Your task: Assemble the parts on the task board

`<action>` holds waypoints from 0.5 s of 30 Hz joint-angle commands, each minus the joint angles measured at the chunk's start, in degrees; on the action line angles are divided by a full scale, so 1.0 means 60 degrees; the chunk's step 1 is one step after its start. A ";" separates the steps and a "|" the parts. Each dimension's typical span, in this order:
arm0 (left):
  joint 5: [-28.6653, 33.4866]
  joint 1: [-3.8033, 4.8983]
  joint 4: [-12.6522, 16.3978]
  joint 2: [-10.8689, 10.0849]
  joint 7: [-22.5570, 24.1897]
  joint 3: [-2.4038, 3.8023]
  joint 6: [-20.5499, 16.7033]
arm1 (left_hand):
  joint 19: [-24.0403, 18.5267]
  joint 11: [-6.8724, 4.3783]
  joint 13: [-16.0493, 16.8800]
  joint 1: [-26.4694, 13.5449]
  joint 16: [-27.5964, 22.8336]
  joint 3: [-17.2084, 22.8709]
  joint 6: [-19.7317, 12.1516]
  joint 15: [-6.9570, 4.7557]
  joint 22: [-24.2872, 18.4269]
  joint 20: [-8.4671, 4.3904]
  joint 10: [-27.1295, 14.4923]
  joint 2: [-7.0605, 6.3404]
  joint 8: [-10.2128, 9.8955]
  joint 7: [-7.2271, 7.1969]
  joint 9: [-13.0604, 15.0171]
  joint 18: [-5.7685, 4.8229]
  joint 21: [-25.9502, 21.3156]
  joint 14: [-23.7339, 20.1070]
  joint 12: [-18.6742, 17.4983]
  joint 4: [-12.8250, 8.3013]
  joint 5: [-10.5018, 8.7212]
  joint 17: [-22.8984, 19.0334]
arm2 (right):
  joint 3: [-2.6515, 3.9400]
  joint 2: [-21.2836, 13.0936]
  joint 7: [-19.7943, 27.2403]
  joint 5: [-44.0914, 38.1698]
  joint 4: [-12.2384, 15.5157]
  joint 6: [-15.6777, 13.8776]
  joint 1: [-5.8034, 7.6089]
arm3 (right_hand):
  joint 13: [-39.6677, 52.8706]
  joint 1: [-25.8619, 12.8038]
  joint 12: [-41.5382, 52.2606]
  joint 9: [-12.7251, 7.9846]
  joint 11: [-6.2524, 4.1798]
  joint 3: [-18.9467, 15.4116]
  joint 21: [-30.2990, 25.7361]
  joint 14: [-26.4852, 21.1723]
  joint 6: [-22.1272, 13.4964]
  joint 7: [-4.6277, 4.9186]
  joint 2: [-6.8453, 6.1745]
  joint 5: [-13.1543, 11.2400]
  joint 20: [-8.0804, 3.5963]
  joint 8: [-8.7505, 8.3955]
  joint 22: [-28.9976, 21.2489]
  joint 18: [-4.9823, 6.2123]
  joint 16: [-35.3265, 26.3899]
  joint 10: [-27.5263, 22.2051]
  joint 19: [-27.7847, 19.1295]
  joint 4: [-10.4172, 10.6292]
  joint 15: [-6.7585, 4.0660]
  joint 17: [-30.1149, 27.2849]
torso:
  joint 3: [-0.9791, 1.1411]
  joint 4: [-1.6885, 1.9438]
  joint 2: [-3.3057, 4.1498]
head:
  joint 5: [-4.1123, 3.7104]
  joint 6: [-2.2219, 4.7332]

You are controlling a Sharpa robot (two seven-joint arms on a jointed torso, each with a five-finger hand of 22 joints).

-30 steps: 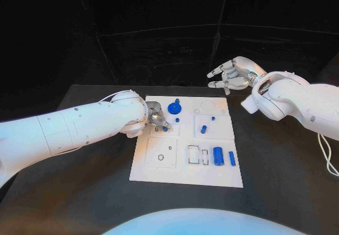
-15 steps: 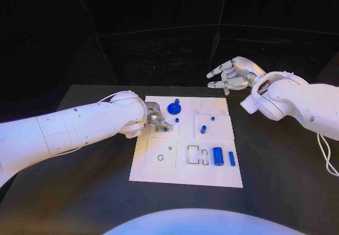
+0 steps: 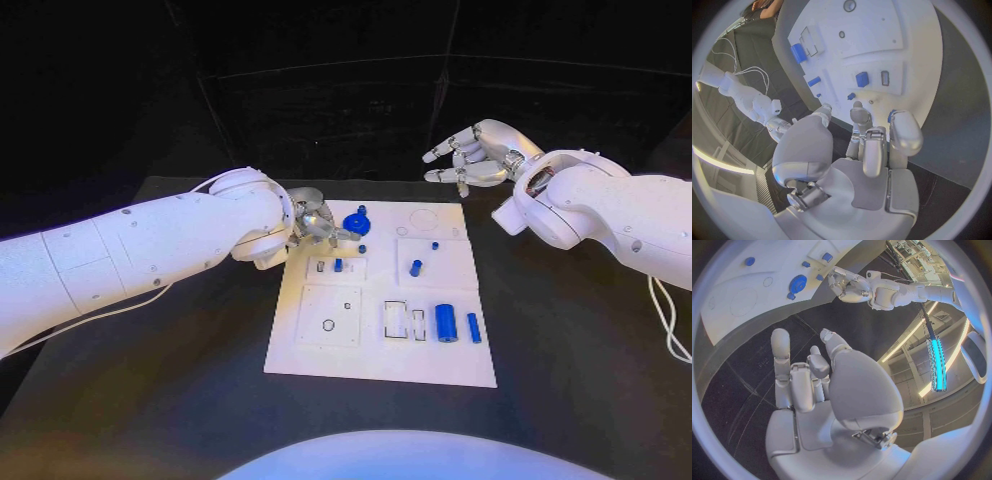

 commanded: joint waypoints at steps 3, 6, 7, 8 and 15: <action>0.0776 0.0234 -0.0017 -0.0181 0.0350 0.0155 0.0560 | -0.0188 0.0217 -0.0473 0.0413 -0.0080 -0.0328 -0.0276 0.0233 -0.0333 0.0184 -0.0381 0.0123 -0.0321 0.0240 -0.0270 0.0096 -0.0276 0.0952 -0.0404 0.0121 -0.0035 0.2323 | 0.0006 0.0009 0.0175 0.0053 -0.0030 -0.0030 0.0019 | 0.0006 -0.0094 -0.0017 -0.0015 0.0001 0.0022 -0.0016 0.0379 -0.0016 0.0000 -0.0021 0.0060 -0.0017 0.0030 0.0016 0.0184 -0.0034 -0.0076 0.0007 0.0021 -0.0060 0.0013 | -0.0002 0.0012 0.0011 | -0.0001 0.0065; 0.0784 0.0398 -0.0424 -0.0129 0.0269 0.0197 0.1080 | -0.0208 0.0242 -0.0520 0.0720 -0.0096 -0.0428 -0.0226 0.0262 -0.0377 0.0250 -0.0410 0.0240 -0.0367 0.0266 -0.0370 0.0121 -0.0325 0.0945 -0.0408 0.0101 -0.0030 0.2297 | 0.0006 0.0013 0.0176 0.0057 -0.0041 -0.0028 0.0018 | 0.0006 -0.0094 -0.0017 -0.0015 0.0001 0.0022 -0.0016 0.0379 -0.0016 0.0000 -0.0021 0.0060 -0.0017 0.0030 0.0016 0.0184 -0.0034 -0.0076 0.0007 0.0021 -0.0060 0.0013 | 0.0009 0.0022 0.0004 | 0.0020 0.0087; 0.0756 0.0434 -0.0574 -0.0094 0.0239 0.0203 0.1246 | -0.0216 0.0248 -0.0542 0.0828 -0.0099 -0.0451 -0.0207 0.0270 -0.0395 0.0271 -0.0423 0.0293 -0.0377 0.0271 -0.0403 0.0131 -0.0343 0.0943 -0.0412 0.0088 -0.0027 0.2292 | 0.0006 0.0017 0.0176 0.0058 -0.0043 -0.0027 0.0018 | 0.0006 -0.0094 -0.0017 -0.0015 0.0001 0.0022 -0.0016 0.0379 -0.0016 0.0000 -0.0021 0.0060 -0.0017 0.0030 0.0016 0.0184 -0.0034 -0.0076 0.0007 0.0021 -0.0060 0.0013 | 0.0012 0.0017 0.0005 | 0.0031 0.0091; 0.0715 0.0471 -0.0774 -0.0042 0.0209 0.0208 0.1446 | -0.0223 0.0254 -0.0563 0.0882 -0.0108 -0.0484 -0.0195 0.0275 -0.0413 0.0284 -0.0437 0.0325 -0.0384 0.0274 -0.0430 0.0140 -0.0359 0.0939 -0.0419 0.0094 -0.0027 0.2276 | 0.0006 0.0023 0.0176 0.0059 -0.0045 -0.0026 0.0018 | 0.0006 -0.0094 -0.0017 -0.0015 0.0001 0.0022 -0.0016 0.0379 -0.0016 0.0000 -0.0021 0.0060 -0.0017 0.0030 0.0016 0.0184 -0.0034 -0.0076 0.0007 0.0021 -0.0060 0.0013 | 0.0016 0.0019 0.0005 | 0.0049 0.0096; 0.0465 0.0581 -0.2106 0.0391 0.0238 0.0206 0.2002 | -0.0285 0.0274 -0.0695 0.1143 -0.0152 -0.0622 -0.0150 0.0300 -0.0542 0.0345 -0.0534 0.0548 -0.0420 0.0295 -0.0561 0.0183 -0.0475 0.0918 -0.0478 0.0126 -0.0025 0.2202 | 0.0006 0.0090 0.0200 0.0062 -0.0067 -0.0023 0.0017 | -0.0002 -0.0095 -0.0022 -0.0015 0.0000 0.0030 -0.0016 0.0378 -0.0018 -0.0001 -0.0016 0.0063 -0.0017 0.0030 0.0017 0.0183 -0.0038 -0.0080 0.0009 0.0021 -0.0061 0.0010 | -0.0006 -0.0021 0.0017 | 0.0114 0.0169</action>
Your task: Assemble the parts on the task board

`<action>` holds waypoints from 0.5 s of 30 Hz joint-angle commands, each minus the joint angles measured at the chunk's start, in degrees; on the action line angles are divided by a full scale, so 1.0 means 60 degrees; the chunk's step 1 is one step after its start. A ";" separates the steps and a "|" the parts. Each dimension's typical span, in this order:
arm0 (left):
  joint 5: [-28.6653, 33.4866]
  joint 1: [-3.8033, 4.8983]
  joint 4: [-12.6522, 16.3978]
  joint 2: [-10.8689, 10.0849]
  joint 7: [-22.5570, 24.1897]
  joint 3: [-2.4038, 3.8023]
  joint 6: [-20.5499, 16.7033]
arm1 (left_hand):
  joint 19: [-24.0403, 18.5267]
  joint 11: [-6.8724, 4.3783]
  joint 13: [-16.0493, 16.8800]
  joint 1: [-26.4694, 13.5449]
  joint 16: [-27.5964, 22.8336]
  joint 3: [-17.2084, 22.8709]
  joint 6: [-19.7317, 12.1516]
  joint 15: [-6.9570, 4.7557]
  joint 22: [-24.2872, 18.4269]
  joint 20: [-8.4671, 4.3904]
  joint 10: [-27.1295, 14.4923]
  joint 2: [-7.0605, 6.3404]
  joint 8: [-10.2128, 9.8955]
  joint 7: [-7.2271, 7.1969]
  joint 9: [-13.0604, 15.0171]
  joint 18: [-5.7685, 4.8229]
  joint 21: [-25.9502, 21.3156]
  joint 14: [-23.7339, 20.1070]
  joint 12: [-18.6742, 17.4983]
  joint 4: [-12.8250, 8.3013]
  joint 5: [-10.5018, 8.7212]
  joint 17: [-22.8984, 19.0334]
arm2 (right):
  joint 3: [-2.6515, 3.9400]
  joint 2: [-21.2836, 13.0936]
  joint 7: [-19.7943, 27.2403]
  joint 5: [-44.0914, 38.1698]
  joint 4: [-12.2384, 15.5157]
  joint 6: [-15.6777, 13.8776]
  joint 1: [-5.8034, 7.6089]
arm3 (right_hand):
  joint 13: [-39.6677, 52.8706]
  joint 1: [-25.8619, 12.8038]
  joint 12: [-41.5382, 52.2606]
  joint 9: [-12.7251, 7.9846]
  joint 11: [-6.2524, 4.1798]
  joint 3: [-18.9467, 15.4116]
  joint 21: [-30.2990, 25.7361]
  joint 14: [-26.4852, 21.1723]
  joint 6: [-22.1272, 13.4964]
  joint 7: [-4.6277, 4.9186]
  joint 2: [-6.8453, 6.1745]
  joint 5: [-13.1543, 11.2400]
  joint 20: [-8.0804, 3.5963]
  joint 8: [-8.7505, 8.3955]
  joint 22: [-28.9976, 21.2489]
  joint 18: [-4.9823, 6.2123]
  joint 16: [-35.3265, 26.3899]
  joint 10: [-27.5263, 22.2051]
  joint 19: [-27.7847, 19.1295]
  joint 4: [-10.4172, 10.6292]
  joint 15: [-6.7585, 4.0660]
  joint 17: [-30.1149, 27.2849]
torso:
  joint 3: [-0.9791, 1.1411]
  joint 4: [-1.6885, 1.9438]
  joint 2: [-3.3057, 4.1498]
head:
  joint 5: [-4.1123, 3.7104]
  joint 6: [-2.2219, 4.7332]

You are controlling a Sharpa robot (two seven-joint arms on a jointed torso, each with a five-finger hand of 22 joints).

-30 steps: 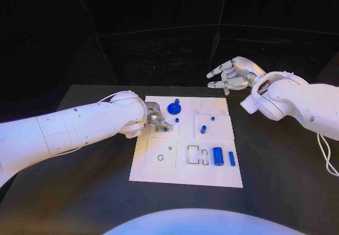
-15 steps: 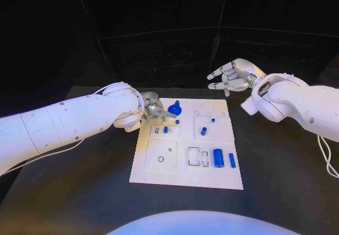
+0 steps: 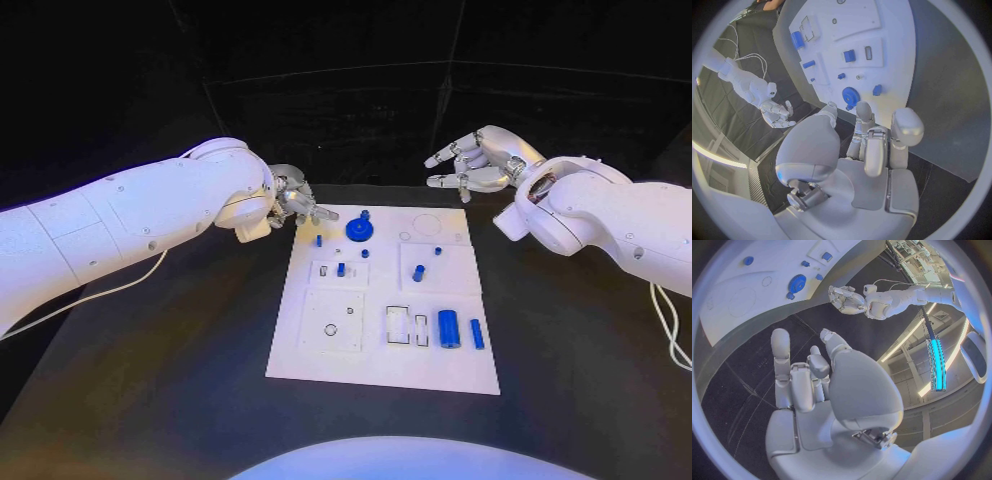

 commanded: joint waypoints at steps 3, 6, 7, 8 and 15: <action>-0.0537 0.0046 -0.0934 0.0412 0.0202 -0.0019 0.0914 | -0.0005 -0.0011 0.0015 0.0160 -0.0038 -0.0134 0.0105 0.0056 0.0003 0.0080 -0.0032 0.0031 -0.0026 0.0031 -0.0050 0.0184 -0.0049 0.0904 0.0031 0.0023 -0.0027 0.2205 | 0.0007 0.0050 0.0142 0.0042 -0.0013 -0.0013 0.0018 | -0.0003 -0.0095 -0.0022 -0.0015 0.0000 0.0030 -0.0016 0.0378 -0.0018 -0.0001 -0.0016 0.0064 -0.0018 0.0030 0.0016 0.0183 -0.0038 -0.0080 0.0009 0.0021 -0.0061 0.0006 | -0.0001 -0.0011 0.0009 | 0.0029 0.0025; -0.0950 0.0047 -0.1386 0.0665 0.0281 -0.0026 0.1096 | 0.0025 -0.0024 0.0102 0.0216 0.0004 -0.0241 0.0185 0.0050 0.0066 0.0087 0.0042 0.0056 0.0003 0.0014 -0.0086 0.0176 -0.0013 0.0925 0.0140 0.0041 -0.0027 0.2278 | 0.0007 0.0079 0.0152 0.0043 -0.0029 -0.0006 0.0017 | -0.0003 -0.0095 -0.0022 -0.0015 0.0000 0.0030 -0.0016 0.0378 -0.0018 -0.0001 -0.0016 0.0064 -0.0018 0.0030 0.0016 0.0183 -0.0038 -0.0080 0.0009 0.0021 -0.0061 0.0006 | -0.0017 -0.0008 0.0019 | 0.0014 0.0042; -0.1032 0.0045 -0.1520 0.0744 0.0292 -0.0029 0.1162 | 0.0048 -0.0033 0.0164 0.0226 0.0029 -0.0289 0.0223 0.0045 0.0109 0.0086 0.0096 0.0076 0.0018 0.0004 -0.0102 0.0169 0.0015 0.0938 0.0212 0.0057 -0.0027 0.2320 | 0.0007 0.0088 0.0153 0.0043 -0.0034 -0.0004 0.0017 | -0.0001 -0.0095 -0.0020 -0.0015 -0.0001 0.0033 -0.0016 0.0379 -0.0018 -0.0001 -0.0013 0.0065 -0.0018 0.0031 0.0016 0.0183 -0.0037 -0.0078 0.0009 0.0021 -0.0061 0.0008 | -0.0020 -0.0004 0.0012 | 0.0015 0.0040; -0.1113 0.0042 -0.1677 0.0838 0.0303 -0.0034 0.1240 | 0.0071 -0.0044 0.0225 0.0225 0.0051 -0.0340 0.0265 0.0038 0.0152 0.0085 0.0153 0.0099 0.0034 -0.0008 -0.0116 0.0163 0.0043 0.0948 0.0283 0.0078 -0.0027 0.2358 | 0.0007 0.0096 0.0155 0.0043 -0.0037 -0.0002 0.0017 | 0.0004 -0.0094 -0.0014 -0.0015 -0.0002 0.0041 -0.0017 0.0380 -0.0017 -0.0002 -0.0006 0.0068 -0.0018 0.0032 0.0016 0.0183 -0.0035 -0.0073 0.0010 0.0021 -0.0062 0.0014 | -0.0019 -0.0006 0.0014 | 0.0027 0.0045; -0.1343 0.0027 -0.2401 0.1333 0.0438 -0.0074 0.1536 | 0.0205 -0.0161 0.0671 -0.0355 0.0099 -0.0981 0.0594 -0.0062 0.0378 0.0004 0.0565 0.0236 0.0148 -0.0140 -0.0198 0.0125 0.0195 0.0971 0.0772 0.0167 -0.0039 0.2441 | 0.0007 0.0139 0.0164 0.0044 -0.0056 0.0006 0.0016 | 0.0001 -0.0090 -0.0014 -0.0015 -0.0004 0.0052 -0.0019 0.0379 -0.0017 -0.0003 0.0003 0.0072 -0.0018 0.0033 0.0013 0.0184 -0.0038 -0.0074 0.0011 0.0019 -0.0063 0.0009 | -0.0003 -0.0013 0.0006 | 0.0046 0.0023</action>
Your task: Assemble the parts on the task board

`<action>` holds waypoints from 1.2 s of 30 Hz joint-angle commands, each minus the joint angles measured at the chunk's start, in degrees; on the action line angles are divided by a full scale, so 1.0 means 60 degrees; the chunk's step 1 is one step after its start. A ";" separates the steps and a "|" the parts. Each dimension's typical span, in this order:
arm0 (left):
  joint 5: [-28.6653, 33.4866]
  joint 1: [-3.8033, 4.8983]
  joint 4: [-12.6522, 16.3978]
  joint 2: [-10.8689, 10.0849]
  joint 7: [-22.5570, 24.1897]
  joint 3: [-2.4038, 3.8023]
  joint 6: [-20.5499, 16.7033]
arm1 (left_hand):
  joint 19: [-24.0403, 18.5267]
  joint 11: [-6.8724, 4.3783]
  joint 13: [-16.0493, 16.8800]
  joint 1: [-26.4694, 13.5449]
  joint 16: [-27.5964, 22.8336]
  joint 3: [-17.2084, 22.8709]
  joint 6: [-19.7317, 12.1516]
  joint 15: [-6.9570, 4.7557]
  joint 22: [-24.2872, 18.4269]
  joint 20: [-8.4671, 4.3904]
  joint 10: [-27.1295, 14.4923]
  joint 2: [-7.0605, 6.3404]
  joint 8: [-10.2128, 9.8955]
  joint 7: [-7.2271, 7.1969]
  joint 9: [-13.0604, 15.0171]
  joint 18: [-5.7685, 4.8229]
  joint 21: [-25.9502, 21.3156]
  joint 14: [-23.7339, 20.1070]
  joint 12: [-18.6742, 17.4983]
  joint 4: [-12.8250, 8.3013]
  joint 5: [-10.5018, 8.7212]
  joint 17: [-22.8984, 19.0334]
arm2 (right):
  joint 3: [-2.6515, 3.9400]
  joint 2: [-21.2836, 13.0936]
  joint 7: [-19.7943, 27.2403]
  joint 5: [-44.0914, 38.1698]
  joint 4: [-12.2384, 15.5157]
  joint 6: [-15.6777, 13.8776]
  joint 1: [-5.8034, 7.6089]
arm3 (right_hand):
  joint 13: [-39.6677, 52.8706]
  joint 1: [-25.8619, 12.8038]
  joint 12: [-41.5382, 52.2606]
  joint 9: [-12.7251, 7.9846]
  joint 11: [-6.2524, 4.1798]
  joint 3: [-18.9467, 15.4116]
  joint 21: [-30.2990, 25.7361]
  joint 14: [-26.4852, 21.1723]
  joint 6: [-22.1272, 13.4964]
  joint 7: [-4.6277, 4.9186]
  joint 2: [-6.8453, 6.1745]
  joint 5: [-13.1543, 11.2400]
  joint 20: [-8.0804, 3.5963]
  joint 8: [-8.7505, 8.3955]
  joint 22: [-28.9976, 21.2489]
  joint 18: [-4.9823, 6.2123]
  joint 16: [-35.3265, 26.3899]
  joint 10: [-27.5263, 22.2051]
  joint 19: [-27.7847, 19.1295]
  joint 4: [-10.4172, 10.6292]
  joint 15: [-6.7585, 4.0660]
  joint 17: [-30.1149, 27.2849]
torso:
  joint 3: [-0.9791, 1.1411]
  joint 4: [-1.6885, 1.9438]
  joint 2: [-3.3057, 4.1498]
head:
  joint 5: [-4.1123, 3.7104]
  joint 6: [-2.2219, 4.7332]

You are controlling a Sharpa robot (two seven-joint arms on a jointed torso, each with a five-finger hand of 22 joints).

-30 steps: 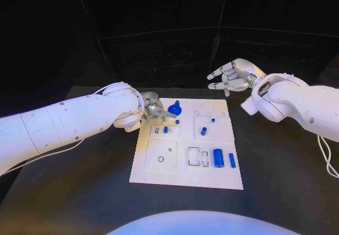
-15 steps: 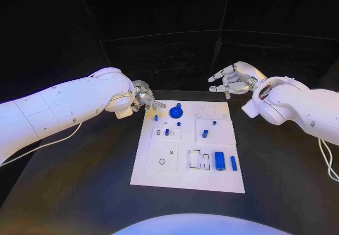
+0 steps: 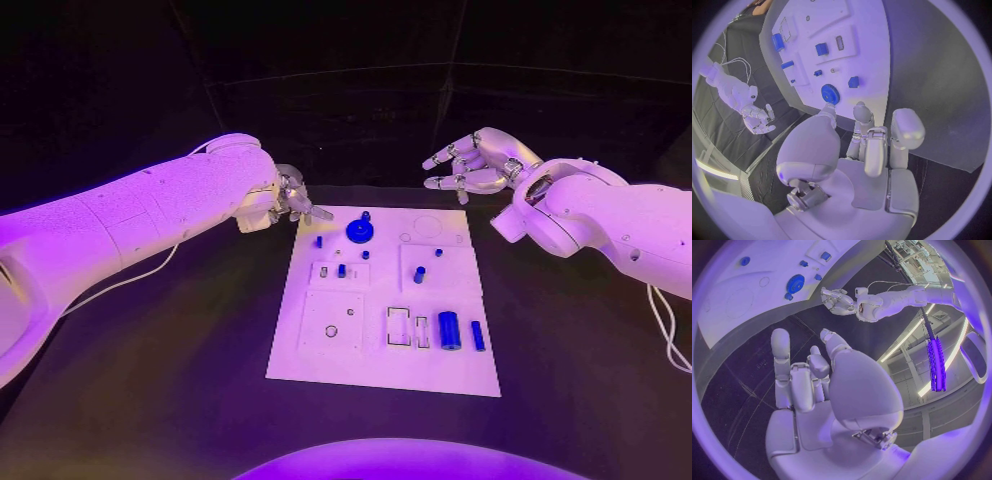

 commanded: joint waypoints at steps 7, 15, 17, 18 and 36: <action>-0.0483 0.0005 -0.0421 0.0340 0.0247 -0.0037 0.0797 | 0.0147 -0.0074 0.0258 0.0042 0.0090 -0.0313 0.0245 -0.0117 0.0178 -0.0091 0.0248 0.0230 0.0133 -0.0068 -0.0053 0.0092 0.0136 0.0989 0.0278 -0.0053 -0.0037 0.2508 | 0.0007 0.0049 0.0122 0.0037 -0.0014 0.0012 0.0019 | 0.0001 -0.0090 -0.0014 -0.0015 -0.0004 0.0053 -0.0019 0.0379 -0.0017 -0.0003 0.0003 0.0039 -0.0018 0.0033 0.0012 0.0184 -0.0038 -0.0074 0.0011 0.0019 -0.0063 0.0010 | 0.0013 0.0003 -0.0014 | -0.0001 -0.0038; -0.0489 -0.0001 -0.0641 0.0498 0.0148 -0.0112 0.1072 | 0.0193 -0.0090 0.0282 0.0285 0.0094 -0.0389 0.0285 -0.0137 0.0274 -0.0114 0.0276 0.0336 0.0149 -0.0087 -0.0086 0.0072 0.0198 0.0991 0.0319 -0.0094 -0.0033 0.2515 | 0.0007 0.0067 0.0122 0.0037 -0.0018 0.0023 0.0019 | 0.0000 -0.0085 -0.0012 -0.0015 -0.0005 0.0068 -0.0021 0.0380 -0.0018 -0.0003 0.0009 0.0047 -0.0019 0.0034 0.0011 0.0185 -0.0041 -0.0072 0.0012 0.0014 -0.0065 0.0009 | 0.0014 0.0010 -0.0009 | 0.0014 -0.0046; -0.0489 -0.0002 -0.0690 0.0532 0.0164 -0.0127 0.1102 | 0.0201 -0.0094 0.0294 0.0339 0.0094 -0.0402 0.0297 -0.0140 0.0292 -0.0118 0.0287 0.0365 0.0155 -0.0091 -0.0092 0.0069 0.0209 0.0991 0.0334 -0.0103 -0.0033 0.2515 | 0.0007 0.0072 0.0123 0.0037 -0.0019 0.0025 0.0019 | 0.0000 -0.0085 -0.0012 -0.0015 -0.0005 0.0068 -0.0021 0.0380 -0.0018 -0.0003 0.0009 0.0047 -0.0019 0.0034 0.0011 0.0185 -0.0041 -0.0072 0.0012 0.0014 -0.0065 0.0009 | 0.0013 0.0004 -0.0010 | 0.0013 -0.0049; -0.0489 -0.0002 -0.0705 0.0545 0.0177 -0.0133 0.1108 | 0.0206 -0.0095 0.0303 0.0360 0.0094 -0.0405 0.0302 -0.0141 0.0303 -0.0119 0.0294 0.0373 0.0157 -0.0093 -0.0094 0.0067 0.0217 0.0991 0.0344 -0.0107 -0.0032 0.2515 | 0.0007 0.0075 0.0124 0.0037 -0.0020 0.0026 0.0019 | 0.0000 -0.0085 -0.0012 -0.0015 -0.0005 0.0068 -0.0021 0.0380 -0.0018 -0.0003 0.0009 0.0047 -0.0019 0.0034 0.0011 0.0185 -0.0041 -0.0072 0.0012 0.0014 -0.0065 0.0009 | 0.0013 0.0001 -0.0009 | 0.0015 -0.0051; -0.0489 -0.0041 -0.0828 0.0725 0.0175 -0.0280 0.1379 | 0.0300 -0.0136 0.0547 0.0915 0.0094 -0.0470 0.0412 -0.0176 0.0513 -0.0155 0.0477 0.0659 0.0216 -0.0135 -0.0158 0.0028 0.0356 0.0991 0.0601 -0.0250 -0.0029 0.2515 | 0.0007 0.0112 0.0133 0.0037 -0.0005 0.0046 0.0019 | -0.0010 -0.0082 -0.0019 -0.0016 -0.0006 0.0077 -0.0024 0.0380 -0.0019 -0.0004 0.0012 0.0059 -0.0020 0.0034 0.0006 0.0185 -0.0041 -0.0079 0.0012 0.0011 -0.0065 0.0010 | 0.0013 0.0003 -0.0007 | 0.0014 -0.0106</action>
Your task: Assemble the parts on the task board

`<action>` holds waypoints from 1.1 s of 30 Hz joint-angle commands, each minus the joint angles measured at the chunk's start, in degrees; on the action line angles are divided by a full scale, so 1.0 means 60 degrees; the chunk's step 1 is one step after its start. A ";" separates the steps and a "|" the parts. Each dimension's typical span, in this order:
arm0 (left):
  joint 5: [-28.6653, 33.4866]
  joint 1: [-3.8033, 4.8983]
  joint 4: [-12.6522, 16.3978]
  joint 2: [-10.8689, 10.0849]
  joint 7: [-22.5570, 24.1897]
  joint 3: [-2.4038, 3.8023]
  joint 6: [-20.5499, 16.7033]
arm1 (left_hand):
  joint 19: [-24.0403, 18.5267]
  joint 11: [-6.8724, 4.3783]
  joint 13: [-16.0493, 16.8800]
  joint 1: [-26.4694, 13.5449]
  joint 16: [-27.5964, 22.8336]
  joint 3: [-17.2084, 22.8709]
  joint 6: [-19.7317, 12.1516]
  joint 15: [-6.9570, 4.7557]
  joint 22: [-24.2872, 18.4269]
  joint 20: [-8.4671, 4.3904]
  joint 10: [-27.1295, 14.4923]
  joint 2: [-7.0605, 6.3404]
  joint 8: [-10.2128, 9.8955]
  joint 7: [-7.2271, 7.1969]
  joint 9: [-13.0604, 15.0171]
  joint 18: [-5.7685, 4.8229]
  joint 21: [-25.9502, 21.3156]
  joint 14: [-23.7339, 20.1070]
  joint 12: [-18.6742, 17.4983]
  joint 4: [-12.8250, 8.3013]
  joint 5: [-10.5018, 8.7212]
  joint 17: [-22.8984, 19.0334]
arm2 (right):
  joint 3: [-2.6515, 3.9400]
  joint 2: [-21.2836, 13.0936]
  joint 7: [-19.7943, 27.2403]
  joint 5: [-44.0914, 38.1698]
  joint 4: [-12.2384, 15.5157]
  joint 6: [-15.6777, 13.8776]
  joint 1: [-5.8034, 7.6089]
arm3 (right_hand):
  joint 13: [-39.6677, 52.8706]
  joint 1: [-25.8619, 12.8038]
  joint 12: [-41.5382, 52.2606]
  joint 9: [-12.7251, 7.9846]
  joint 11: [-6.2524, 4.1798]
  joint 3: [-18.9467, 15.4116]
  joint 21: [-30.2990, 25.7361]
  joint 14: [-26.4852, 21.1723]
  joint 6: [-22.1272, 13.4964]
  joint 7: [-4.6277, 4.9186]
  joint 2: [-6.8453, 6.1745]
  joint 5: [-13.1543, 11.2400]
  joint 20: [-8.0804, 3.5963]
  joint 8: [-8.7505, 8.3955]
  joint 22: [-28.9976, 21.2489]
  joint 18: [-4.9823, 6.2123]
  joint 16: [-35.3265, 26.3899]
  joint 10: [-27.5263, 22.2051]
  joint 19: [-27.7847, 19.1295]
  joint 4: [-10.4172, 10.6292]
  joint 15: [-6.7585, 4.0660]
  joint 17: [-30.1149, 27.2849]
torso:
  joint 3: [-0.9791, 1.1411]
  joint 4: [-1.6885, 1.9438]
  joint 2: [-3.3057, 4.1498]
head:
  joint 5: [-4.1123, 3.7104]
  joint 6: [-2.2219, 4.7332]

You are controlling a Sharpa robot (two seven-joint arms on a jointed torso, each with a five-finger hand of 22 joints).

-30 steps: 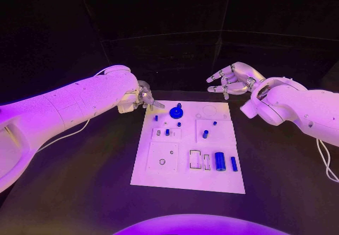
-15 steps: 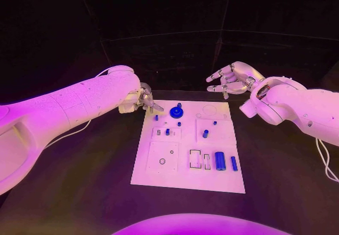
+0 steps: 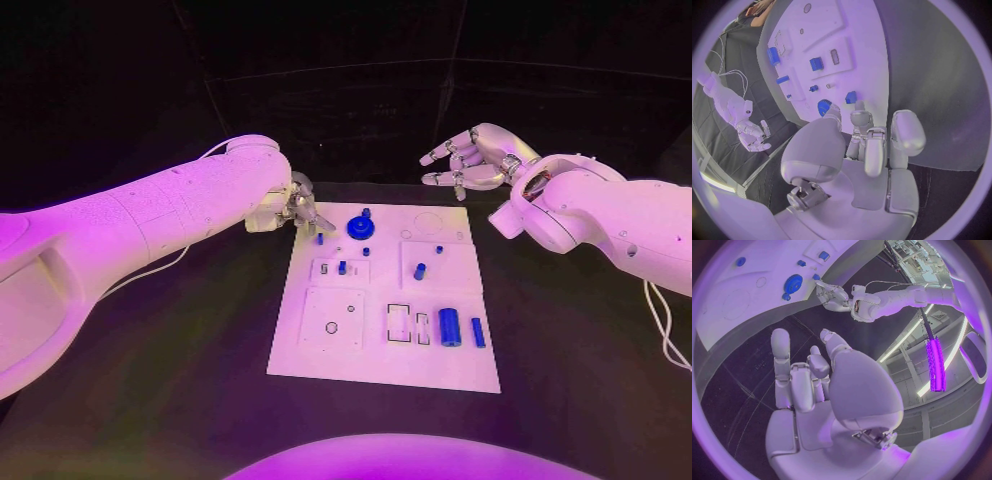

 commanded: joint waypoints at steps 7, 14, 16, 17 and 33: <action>-0.0071 -0.0002 -0.0058 0.0041 0.0013 -0.0064 0.0273 | 0.0059 0.0018 -0.0013 0.0196 0.0058 0.0008 0.0065 -0.0072 0.0010 0.0008 0.0040 0.0095 0.0044 0.0014 -0.0029 0.0028 0.0044 0.1029 0.0031 -0.0088 -0.0028 0.2515 | 0.0007 0.0023 0.0111 0.0033 0.0023 0.0046 0.0019 | -0.0031 -0.0080 -0.0034 -0.0017 -0.0006 0.0062 -0.0030 0.0379 -0.0024 -0.0003 0.0014 0.0077 -0.0020 0.0033 -0.0005 0.0186 -0.0048 -0.0092 0.0009 -0.0022 -0.0067 0.0003 | -0.0003 -0.0002 -0.0001 | -0.0002 -0.0020; -0.0071 -0.0034 -0.0031 0.0056 0.0050 -0.0083 0.0232 | 0.0056 0.0019 -0.0017 0.0288 0.0058 0.0027 0.0066 -0.0072 0.0012 0.0007 0.0037 0.0172 0.0049 0.0014 -0.0045 0.0028 0.0041 0.1029 0.0035 -0.0118 -0.0028 0.2515 | 0.0007 0.0035 0.0122 0.0033 0.0005 0.0047 0.0019 | -0.0028 -0.0078 -0.0030 -0.0018 -0.0006 0.0072 -0.0036 0.0379 -0.0027 -0.0002 0.0016 0.0090 -0.0021 0.0032 -0.0014 0.0188 -0.0049 -0.0091 0.0007 -0.0025 -0.0067 0.0004 | -0.0001 0.0001 -0.0004 | -0.0010 -0.0036; -0.0070 -0.0038 -0.0010 0.0051 0.0057 -0.0084 0.0209 | 0.0058 0.0019 -0.0012 0.0313 0.0058 0.0031 0.0065 -0.0072 0.0017 0.0007 0.0039 0.0185 0.0050 0.0015 -0.0048 0.0027 0.0044 0.1029 0.0040 -0.0130 -0.0028 0.2515 | 0.0007 0.0036 0.0124 0.0033 0.0004 0.0047 0.0019 | -0.0028 -0.0078 -0.0030 -0.0018 -0.0006 0.0072 -0.0036 0.0379 -0.0027 -0.0002 0.0016 0.0090 -0.0021 0.0032 -0.0014 0.0188 -0.0049 -0.0091 0.0007 -0.0025 -0.0067 0.0004 | -0.0001 0.0004 -0.0001 | -0.0020 -0.0042; -0.0069 -0.0040 0.0004 0.0046 0.0063 -0.0085 0.0189 | 0.0059 0.0019 -0.0015 0.0326 0.0058 0.0033 0.0065 -0.0072 0.0022 0.0007 0.0038 0.0191 0.0050 0.0015 -0.0050 0.0026 0.0047 0.1029 0.0039 -0.0136 -0.0028 0.2515 | 0.0007 0.0037 0.0125 0.0033 0.0003 0.0047 0.0019 | -0.0028 -0.0078 -0.0029 -0.0019 -0.0006 0.0076 -0.0034 0.0379 -0.0028 -0.0002 0.0018 0.0094 -0.0021 0.0032 -0.0009 0.0187 -0.0049 -0.0090 0.0009 -0.0026 -0.0067 0.0005 | -0.0005 0.0009 -0.0004 | -0.0023 -0.0045; -0.0061 -0.0047 0.0008 0.0053 0.0176 -0.0089 0.0210 | 0.0063 0.0013 -0.0044 0.0939 0.0058 0.0174 0.0085 -0.0075 0.0070 0.0004 0.0030 0.0303 0.0089 0.0013 -0.0096 0.0019 0.0061 0.1029 0.0042 -0.0560 -0.0028 0.2515 | 0.0007 0.0051 0.0127 0.0033 -0.0008 0.0061 0.0019 | -0.0028 -0.0077 -0.0029 -0.0019 -0.0006 0.0078 -0.0033 0.0379 -0.0029 -0.0002 0.0019 0.0095 -0.0021 0.0031 -0.0006 0.0186 -0.0049 -0.0090 0.0011 -0.0026 -0.0067 0.0005 | -0.0001 0.0001 -0.0004 | -0.0017 -0.0078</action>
